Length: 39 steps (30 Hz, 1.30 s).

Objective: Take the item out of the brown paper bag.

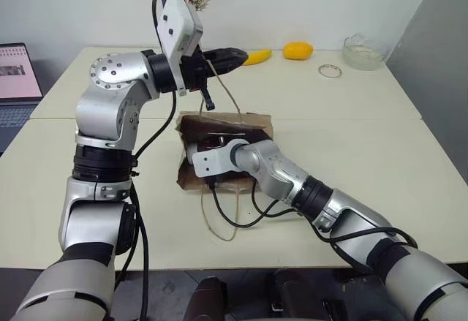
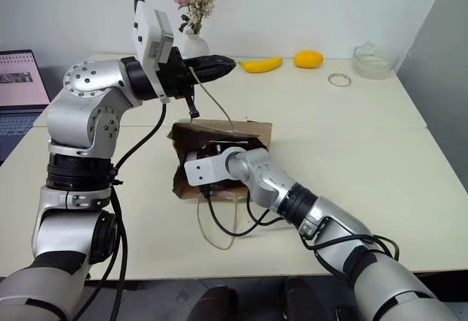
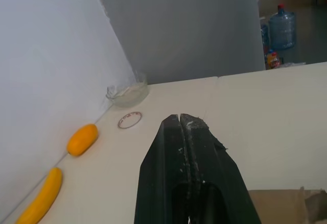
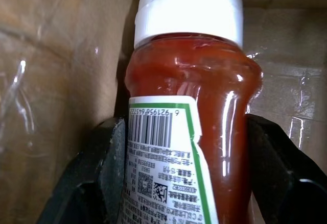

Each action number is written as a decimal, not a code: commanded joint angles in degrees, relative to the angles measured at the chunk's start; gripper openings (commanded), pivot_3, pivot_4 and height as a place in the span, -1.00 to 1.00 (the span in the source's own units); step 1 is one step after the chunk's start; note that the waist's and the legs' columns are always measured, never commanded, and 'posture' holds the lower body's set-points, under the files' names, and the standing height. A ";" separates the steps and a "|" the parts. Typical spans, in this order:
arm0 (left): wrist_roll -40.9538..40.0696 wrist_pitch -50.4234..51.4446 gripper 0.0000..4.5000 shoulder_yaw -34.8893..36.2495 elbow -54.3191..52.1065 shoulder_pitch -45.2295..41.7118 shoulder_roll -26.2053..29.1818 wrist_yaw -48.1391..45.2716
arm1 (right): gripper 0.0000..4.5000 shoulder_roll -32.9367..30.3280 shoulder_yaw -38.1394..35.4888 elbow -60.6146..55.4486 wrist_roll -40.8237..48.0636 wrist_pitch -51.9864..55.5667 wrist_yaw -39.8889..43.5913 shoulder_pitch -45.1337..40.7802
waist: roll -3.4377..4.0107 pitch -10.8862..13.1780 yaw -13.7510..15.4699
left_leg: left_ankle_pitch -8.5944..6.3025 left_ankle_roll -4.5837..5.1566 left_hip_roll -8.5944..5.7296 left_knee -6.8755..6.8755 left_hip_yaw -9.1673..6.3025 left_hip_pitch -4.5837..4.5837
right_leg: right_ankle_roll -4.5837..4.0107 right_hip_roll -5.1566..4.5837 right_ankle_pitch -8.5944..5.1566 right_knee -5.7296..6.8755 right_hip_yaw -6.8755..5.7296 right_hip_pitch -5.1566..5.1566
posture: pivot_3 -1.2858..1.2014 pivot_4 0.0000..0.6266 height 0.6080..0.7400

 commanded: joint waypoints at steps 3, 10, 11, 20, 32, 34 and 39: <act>1.03 -2.58 -1.00 0.66 0.16 -0.50 0.90 -0.07 | 0.04 -1.49 -4.13 -10.54 0.71 -0.39 3.47 1.01 | 0.00 0.00 0.01 | 0.00 0.00 0.00 0.00 -0.02 0.00 | 0.00 0.00 0.00 0.00 -0.02 0.00 | 0.03 -0.52 1.00; 2.04 -4.00 -1.00 0.60 0.92 0.07 0.88 -0.03 | -0.94 -5.14 -9.87 -22.63 5.54 2.05 11.55 3.41 | 0.00 0.00 0.06 | 0.00 0.00 0.00 0.00 -0.03 -0.02 | 0.00 0.00 0.00 0.00 -0.04 0.00 | 0.03 -0.52 1.00; 2.14 -4.11 -1.00 0.64 1.02 0.11 0.83 0.03 | -0.99 -5.40 -10.85 -23.98 6.73 2.69 12.70 3.64 | 0.00 0.00 0.06 | 0.00 0.00 -0.01 0.01 -0.03 -0.02 | 0.00 0.00 0.00 0.00 -0.04 0.00 | 0.03 -0.52 1.00; 2.24 -4.24 -1.00 1.10 1.47 0.33 1.05 0.47 | -0.99 -9.50 -14.17 -27.60 10.36 1.95 15.76 5.19 | 0.00 0.00 0.06 | 0.00 0.00 -0.01 0.01 -0.01 0.00 | 0.01 0.00 0.00 0.00 -0.03 0.01 | 0.03 -0.52 1.00; 1.09 -2.04 -1.00 2.23 0.93 -0.39 1.35 0.61 | 0.55 -3.54 -8.43 -17.60 3.82 1.79 9.73 2.97 | 0.00 0.00 -0.01 | 0.00 0.00 -0.02 0.00 0.01 0.00 | 0.00 0.00 0.00 0.02 -0.02 -0.01 | 0.03 -0.52 1.00; 1.17 -2.02 -1.00 2.23 0.96 -0.44 1.27 0.56 | 0.55 -3.33 -7.51 -15.41 2.86 1.10 9.87 2.13 | 0.00 0.00 -0.01 | 0.00 0.00 -0.02 0.01 0.02 0.00 | 0.00 0.00 0.00 0.01 -0.01 -0.01 | 0.03 -0.52 1.00; 1.18 -1.93 -1.00 1.98 0.76 -0.56 0.92 0.51 | 0.55 -2.24 -5.69 -8.61 -0.09 -1.05 8.90 -1.76 | 0.00 0.00 -0.03 | 0.00 0.00 0.00 -0.01 0.01 0.00 | 0.00 0.00 0.00 0.01 -0.01 -0.02 | 0.03 -0.52 1.00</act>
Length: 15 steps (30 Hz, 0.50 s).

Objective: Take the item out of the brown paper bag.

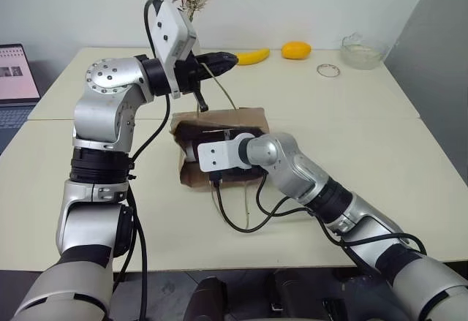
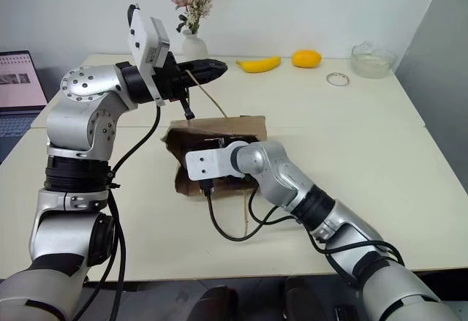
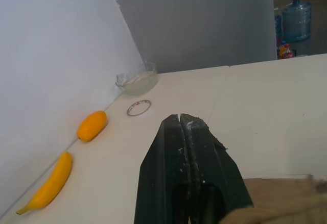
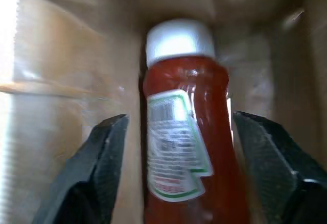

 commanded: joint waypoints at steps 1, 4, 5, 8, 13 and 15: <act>-0.72 -0.20 -1.00 0.98 -1.57 -1.53 0.46 0.32 | 0.55 1.20 0.57 2.90 -2.61 -2.49 -1.42 -4.16 | 0.00 0.00 -0.01 | 0.00 0.00 0.00 -0.01 -0.01 0.00 | 0.00 0.00 0.00 0.01 -0.01 0.00 | 0.03 -0.52 1.00; -0.81 -0.09 -1.00 0.94 -1.70 -1.59 0.38 0.25 | 0.55 2.30 0.84 6.76 -3.74 -4.07 -2.07 -6.97 | 0.01 0.00 -0.04 | 0.00 0.00 0.01 -0.02 -0.01 0.00 | 0.00 0.00 0.00 0.02 0.00 -0.02 | 0.03 -0.52 1.00; -0.81 -0.05 -1.00 0.94 -1.72 -1.61 0.37 0.25 | 0.55 2.52 0.83 7.51 -3.87 -4.45 -2.22 -7.39 | 0.01 0.00 -0.04 | 0.00 0.00 0.01 -0.02 0.00 0.00 | 0.00 0.00 0.00 0.02 0.00 -0.02 | 0.03 -0.52 1.00; -0.77 -0.19 -1.00 0.81 -1.68 -1.64 0.27 0.08 | 0.55 4.12 1.70 11.44 -5.17 -6.01 -3.04 -9.38 | 0.00 0.00 -0.05 | 0.00 0.00 0.01 -0.02 -0.01 0.00 | -0.01 0.00 0.00 0.02 0.00 -0.02 | 0.03 -0.52 1.00; -0.82 -0.05 -1.00 0.74 -2.06 -1.63 0.17 0.06 | 0.55 5.20 2.81 17.33 -6.90 -8.83 -3.39 -10.45 | 0.01 0.00 -0.07 | 0.00 0.00 0.00 -0.03 0.00 -0.01 | -0.01 0.00 0.00 0.01 0.01 -0.02 | 0.03 -0.52 1.00; -0.88 0.06 -1.00 0.74 -2.25 -1.62 0.13 0.06 | 0.55 5.47 3.00 19.15 -7.40 -9.85 -3.73 -10.62 | 0.01 0.00 -0.07 | 0.00 0.00 -0.01 -0.02 0.00 -0.02 | -0.01 0.00 0.01 0.01 0.01 -0.02 | 0.03 -0.52 1.00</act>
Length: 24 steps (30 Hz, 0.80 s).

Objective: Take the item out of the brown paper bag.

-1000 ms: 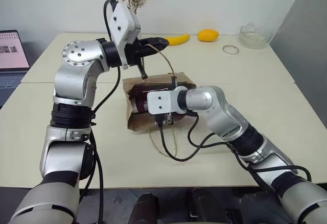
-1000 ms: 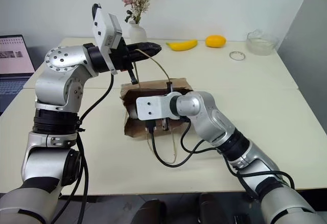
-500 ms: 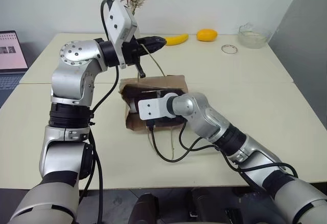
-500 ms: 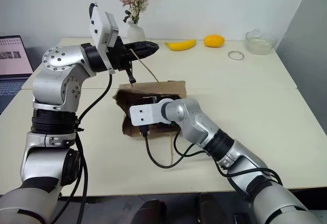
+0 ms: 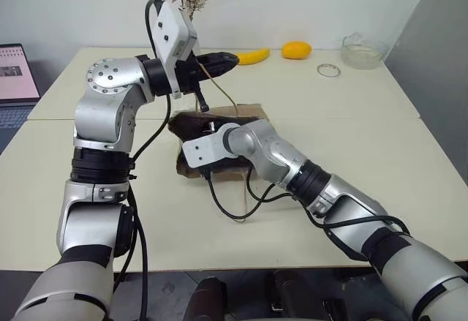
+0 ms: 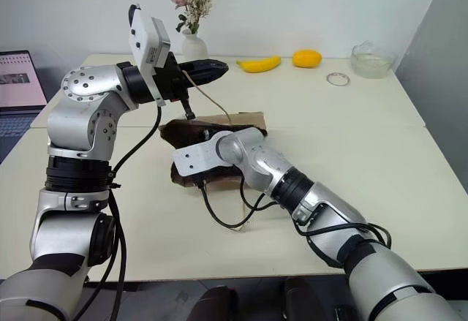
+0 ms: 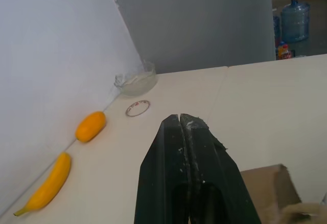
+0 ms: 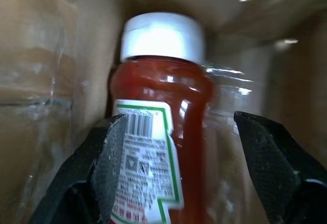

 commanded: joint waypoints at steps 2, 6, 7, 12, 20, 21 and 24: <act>-0.96 0.11 -1.00 0.85 -2.18 -1.66 0.42 0.15 | 0.55 0.57 -0.24 2.11 -1.22 -2.26 -1.03 -1.95 | 0.00 0.00 0.00 | 0.00 0.00 0.00 0.00 0.00 0.00 | 0.00 -0.01 0.00 0.00 0.00 0.00 | 0.03 -0.52 1.00; -1.04 0.33 -1.00 0.98 -2.03 -1.95 0.37 0.20 | 0.55 1.60 -0.11 5.26 -1.63 -3.33 -2.85 -2.07 | 0.00 0.00 -0.01 | 0.00 0.00 0.02 0.00 -0.01 0.03 | 0.00 -0.01 0.00 0.05 0.00 0.00 | 0.03 -0.52 1.00; -1.01 0.32 -1.00 0.97 -1.94 -2.02 0.33 0.21 | 0.55 1.99 -0.09 6.58 -1.72 -3.65 -3.50 -2.13 | 0.00 0.00 -0.01 | 0.00 0.00 0.03 0.00 -0.01 0.04 | 0.00 -0.01 0.00 0.06 0.00 0.00 | 0.03 -0.52 1.00; -1.05 0.43 -1.00 1.05 -2.12 -2.04 0.40 0.22 | 0.20 2.81 -0.05 10.83 -1.83 -5.74 -4.84 -1.89 | 0.00 0.00 -0.02 | 0.00 0.00 0.07 0.00 -0.01 0.10 | -0.01 0.00 0.00 0.11 0.02 0.01 | 0.03 -0.52 1.00; -0.77 0.22 -1.00 1.06 -2.22 -1.68 0.79 0.16 | 0.00 2.80 -1.70 8.32 -0.81 -7.12 -4.18 -1.22 | 0.00 0.00 -0.03 | 0.00 0.00 0.07 0.00 -0.01 0.12 | 0.00 0.00 0.00 0.11 0.02 0.03 | 0.03 -0.52 1.00; -0.71 0.13 -1.00 1.05 -2.14 -1.68 0.82 0.14 | 0.00 2.65 -1.85 7.58 -0.70 -7.23 -3.78 -1.03 | 0.00 0.00 -0.03 | 0.00 0.00 0.08 0.00 -0.01 0.12 | 0.00 0.00 0.00 0.10 0.02 0.03 | 0.03 -0.52 1.00; -0.52 -0.23 -1.00 1.00 -1.84 -1.60 0.93 0.00 | 0.00 2.04 -2.80 4.46 -0.18 -6.84 -2.69 -0.40 | 0.00 0.00 -0.02 | 0.00 0.00 0.08 0.00 -0.01 0.10 | 0.00 0.00 0.00 0.09 0.02 0.02 | 0.03 -0.52 1.00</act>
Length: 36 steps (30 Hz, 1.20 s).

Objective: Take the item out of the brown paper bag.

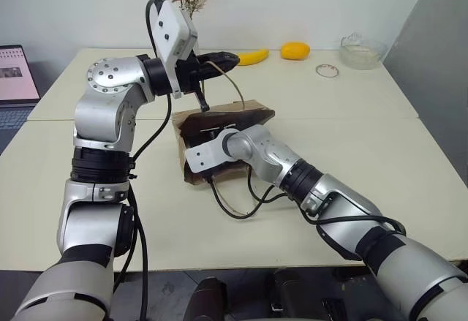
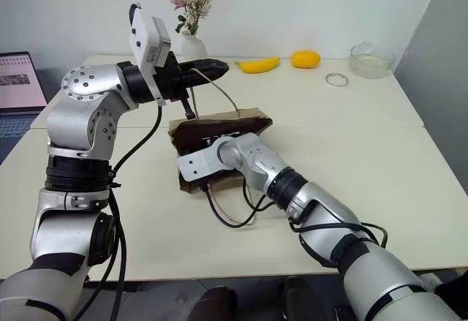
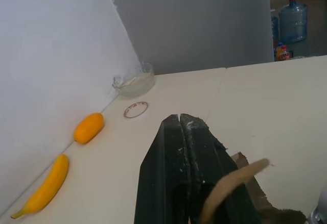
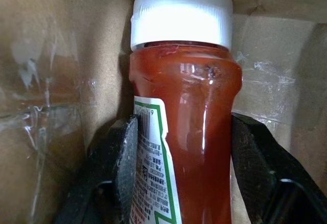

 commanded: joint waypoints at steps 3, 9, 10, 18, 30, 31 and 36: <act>-0.16 -1.36 -1.00 0.89 -1.16 -1.40 1.06 -0.11 | 0.00 -0.96 -2.48 -7.59 1.50 0.92 2.66 1.09 | 0.00 0.00 0.00 | 0.00 0.00 -0.02 0.00 0.00 -0.03 | 0.00 0.00 0.00 -0.02 0.00 0.00 | 0.03 -0.52 1.00; 0.52 -2.24 -1.00 0.42 -0.32 -1.47 1.23 -0.53 | -0.01 -2.87 -4.26 -16.07 3.14 3.41 6.31 2.99 | 0.01 0.01 0.04 | 0.00 0.00 -0.03 0.00 -0.01 -0.11 | 0.00 -0.01 0.00 -0.04 -0.02 -0.05 | 0.03 -0.52 1.00; 0.65 -2.41 -1.00 0.35 -0.16 -1.53 1.23 -0.55 | -0.01 -3.15 -4.62 -17.37 3.37 3.85 6.93 3.32 | 0.01 0.01 0.04 | 0.00 0.00 -0.04 -0.01 -0.01 -0.12 | 0.00 -0.01 0.00 -0.04 -0.02 -0.06 | 0.03 -0.52 1.00; 1.46 -3.05 -1.00 0.28 0.91 -1.76 1.29 -0.46 | -0.01 -5.41 -8.92 -30.93 8.17 10.78 12.61 7.47 | 0.01 0.01 0.08 | 0.00 0.00 -0.04 -0.01 -0.02 -0.13 | 0.00 -0.01 0.00 -0.05 -0.04 -0.06 | 0.03 -0.52 1.00; 2.57 -3.58 -1.00 -0.04 2.89 -2.52 1.14 -0.43 | -0.06 -11.92 -13.07 -42.30 18.57 13.71 18.99 13.54 | 0.00 0.02 0.10 | 0.00 0.00 -0.08 -0.01 -0.01 -0.12 | 0.01 0.00 0.00 -0.06 -0.05 -0.05 | 0.03 -0.52 1.00; 2.70 -3.64 -1.00 -0.07 3.08 -2.60 1.15 -0.44 | -0.07 -12.41 -13.82 -42.93 19.95 13.94 19.44 13.74 | 0.00 0.02 0.10 | 0.00 0.00 -0.07 -0.01 -0.01 -0.12 | 0.01 0.00 0.00 -0.06 -0.05 -0.05 | 0.03 -0.52 1.00; 3.16 -4.00 -1.00 -0.22 3.87 -2.82 1.05 -0.48 | -0.12 -14.17 -16.32 -44.34 25.44 14.07 20.62 13.92 | 0.00 0.02 0.12 | 0.00 0.00 -0.08 0.00 -0.02 -0.12 | 0.01 0.00 0.00 -0.06 -0.06 -0.05 | 0.03 -0.52 1.00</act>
